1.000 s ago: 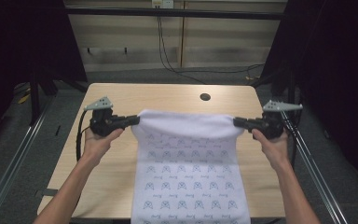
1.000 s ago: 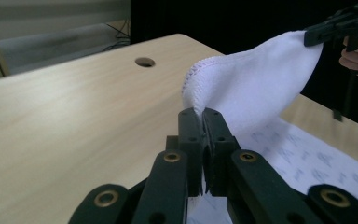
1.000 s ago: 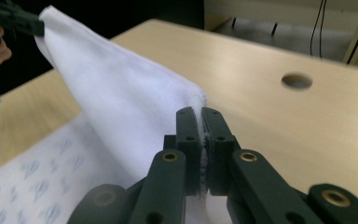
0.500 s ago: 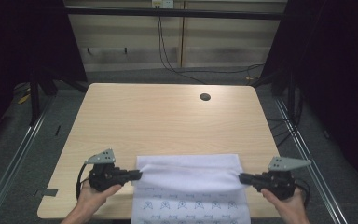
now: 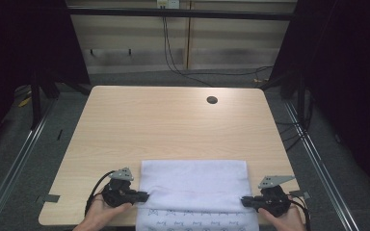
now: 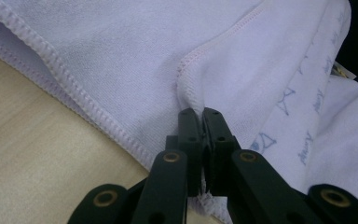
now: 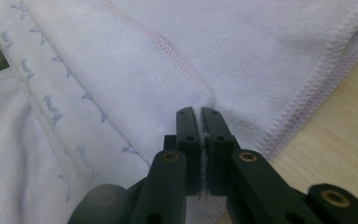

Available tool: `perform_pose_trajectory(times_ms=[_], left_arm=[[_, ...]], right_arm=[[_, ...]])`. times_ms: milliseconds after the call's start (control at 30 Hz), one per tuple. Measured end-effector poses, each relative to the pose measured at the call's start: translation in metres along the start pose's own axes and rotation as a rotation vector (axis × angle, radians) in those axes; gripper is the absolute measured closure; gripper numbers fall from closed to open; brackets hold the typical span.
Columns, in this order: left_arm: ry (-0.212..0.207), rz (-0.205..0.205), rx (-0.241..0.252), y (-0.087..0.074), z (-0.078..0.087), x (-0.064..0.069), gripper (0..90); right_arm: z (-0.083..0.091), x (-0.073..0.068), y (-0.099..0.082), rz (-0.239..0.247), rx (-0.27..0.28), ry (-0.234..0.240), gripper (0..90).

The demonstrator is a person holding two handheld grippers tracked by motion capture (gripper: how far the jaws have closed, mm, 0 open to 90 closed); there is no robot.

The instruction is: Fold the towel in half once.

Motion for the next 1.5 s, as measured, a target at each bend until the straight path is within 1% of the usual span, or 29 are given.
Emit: perform_pose_trajectory(times_ms=[67,133,200,233,300,367,433,500,533,567,600,633,700,733,767,800,833,900,1000,1033,1100,1167,1233,1267,1333,1367,1400,1433,1500], left_arm=[[0.007,-0.009,0.007,0.003,-0.001,-0.003,87.5],[0.008,-0.018,0.015,0.008,-0.003,-0.008,87.5],[0.040,-0.029,0.019,0.017,-0.006,-0.016,87.6],[0.067,-0.043,0.026,0.025,-0.010,-0.021,87.8],[0.085,-0.046,0.027,0.036,-0.014,-0.029,87.9],[0.100,-0.046,0.035,0.049,-0.018,-0.041,87.9],[0.113,-0.043,0.044,0.057,-0.021,-0.049,88.0],[0.129,-0.045,0.065,0.064,-0.023,-0.058,87.9],[0.128,-0.049,0.069,0.066,-0.024,-0.061,87.9],[0.143,-0.057,0.060,0.069,-0.024,-0.063,88.0],[0.155,-0.054,0.063,0.072,-0.024,-0.067,87.9],[0.151,-0.039,0.071,0.075,-0.025,-0.070,87.9],[0.162,-0.042,0.070,0.081,-0.026,-0.078,88.0],[0.173,-0.034,0.076,0.085,-0.027,-0.082,88.0],[0.178,-0.039,0.073,0.088,-0.026,-0.087,87.9],[0.176,-0.036,0.072,0.091,-0.026,-0.093,87.9],[0.172,-0.028,0.073,0.095,-0.025,-0.099,88.0],[0.187,-0.014,0.077,0.101,-0.023,-0.111,88.0],[0.227,-0.004,0.088,0.109,-0.023,-0.122,88.0],[0.232,-0.002,0.097,0.111,-0.024,-0.126,88.0],[0.226,0.022,0.116,0.114,-0.024,-0.132,88.0],[0.219,0.036,0.129,0.117,-0.024,-0.138,88.1],[0.221,0.040,0.133,0.119,-0.024,-0.143,88.1],[0.226,0.044,0.143,0.121,-0.024,-0.145,88.1],[0.237,0.044,0.146,0.125,-0.025,-0.150,88.1],[0.258,0.037,0.144,0.128,-0.025,-0.153,88.1],[0.266,0.039,0.138,0.130,-0.025,-0.155,88.1],[0.281,0.041,0.143,0.134,-0.026,-0.158,88.1],[0.302,0.043,0.150,0.140,-0.028,-0.164,88.2]], right_arm=[[-0.002,0.001,0.002,0.002,0.003,0.000,86.9],[-0.003,0.003,0.004,0.005,-0.001,-0.012,86.8],[-0.005,0.006,0.007,0.003,0.000,-0.017,86.8],[-0.007,0.006,0.009,0.002,-0.004,-0.022,86.8],[-0.010,0.009,0.014,0.008,-0.007,-0.036,86.7],[-0.014,0.012,0.019,0.007,-0.007,-0.039,86.8],[-0.016,0.018,0.024,0.003,-0.005,-0.041,86.8],[-0.019,0.027,0.028,-0.008,0.007,-0.049,86.7],[-0.020,0.033,0.031,-0.010,0.009,-0.058,86.7],[-0.021,0.038,0.034,-0.022,0.013,-0.063,86.7],[-0.023,0.044,0.037,-0.025,0.020,-0.067,86.7],[-0.024,0.049,0.040,-0.033,0.017,-0.077,86.7],[-0.029,0.060,0.047,-0.034,0.020,-0.094,86.7],[-0.031,0.065,0.051,-0.027,0.023,-0.114,86.8],[-0.033,0.070,0.055,-0.014,0.030,-0.132,86.8],[-0.036,0.074,0.059,-0.015,0.035,-0.141,86.8],[-0.039,0.078,0.064,-0.003,0.038,-0.152,86.8],[-0.045,0.085,0.072,-0.001,0.041,-0.163,86.7],[-0.054,0.095,0.085,-0.006,0.050,-0.161,86.8],[-0.056,0.098,0.088,-0.012,0.051,-0.167,86.8],[-0.060,0.106,0.094,-0.014,0.064,-0.175,86.8],[-0.064,0.112,0.100,-0.016,0.076,-0.169,86.8],[-0.067,0.119,0.104,-0.031,0.086,-0.179,86.8],[-0.069,0.122,0.107,-0.029,0.091,-0.172,86.8],[-0.073,0.131,0.113,-0.038,0.101,-0.180,86.8],[-0.074,0.133,0.115,-0.051,0.105,-0.177,86.8],[-0.076,0.137,0.118,-0.050,0.110,-0.180,86.8],[-0.078,0.140,0.121,-0.062,0.109,-0.185,86.8],[-0.083,0.147,0.129,-0.062,0.106,-0.202,86.8]])
Point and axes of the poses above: each handheld gripper's, and its own axes: z roughly backward along the jaws, y roughly out of its top, x roughly to its right, the point moved 7 cm from there along -z, roughly forward along the jaws, and after that the axes turned 6 degrees about z, right-handed, at the moved point
